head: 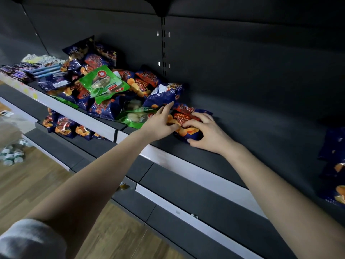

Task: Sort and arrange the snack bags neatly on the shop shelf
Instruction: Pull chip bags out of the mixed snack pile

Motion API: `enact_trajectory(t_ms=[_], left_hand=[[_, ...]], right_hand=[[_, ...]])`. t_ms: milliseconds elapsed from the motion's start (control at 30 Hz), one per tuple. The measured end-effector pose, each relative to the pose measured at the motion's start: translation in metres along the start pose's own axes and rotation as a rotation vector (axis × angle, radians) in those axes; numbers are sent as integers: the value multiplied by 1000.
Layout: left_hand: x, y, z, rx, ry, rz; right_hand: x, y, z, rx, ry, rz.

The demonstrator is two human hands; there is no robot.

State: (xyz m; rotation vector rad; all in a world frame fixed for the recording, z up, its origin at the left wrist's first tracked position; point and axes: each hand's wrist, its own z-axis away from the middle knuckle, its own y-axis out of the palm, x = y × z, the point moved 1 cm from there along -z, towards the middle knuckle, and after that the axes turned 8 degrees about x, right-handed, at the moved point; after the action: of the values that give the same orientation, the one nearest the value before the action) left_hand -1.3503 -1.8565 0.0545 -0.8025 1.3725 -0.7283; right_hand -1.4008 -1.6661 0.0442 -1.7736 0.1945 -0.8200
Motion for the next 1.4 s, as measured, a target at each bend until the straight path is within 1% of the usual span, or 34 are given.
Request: enact_trajectory(t_ms=[67,133,300,400,467,533,633,733,900,1033,1233,1400], left_hand=[[-5,4,-2,62,20,66],[-9,6,-2,83,65,87],[-14,12,-2,-6,186,129],[-19,18,-4,-38,213,224],[-23,23,-5,-65,237,264],[-26,27,-7,-103,272,279],[-35,30,-10,-144,333,264],[-47,34,-17,-158,393,241],[-70,46,-26,-100,465,248],[-88,60,-37,-37,508,237],[-113,84,-51,93,462,239],[-139,100,-57,121,444,152]], right_hand=[[1,-1,5,-4,-6,16],[0,-1,10,-32,9,16],[-8,-1,19,-140,192,38],[-12,0,22,-134,242,41],[-13,1,25,-120,241,7],[-14,0,28,-143,207,-14],[-15,-5,37,-223,151,55],[-18,-13,46,-302,139,126],[-30,-29,65,-353,195,181],[-44,-41,88,-434,259,226],[-65,-57,126,-419,403,276],[-76,-65,149,-424,604,324]])
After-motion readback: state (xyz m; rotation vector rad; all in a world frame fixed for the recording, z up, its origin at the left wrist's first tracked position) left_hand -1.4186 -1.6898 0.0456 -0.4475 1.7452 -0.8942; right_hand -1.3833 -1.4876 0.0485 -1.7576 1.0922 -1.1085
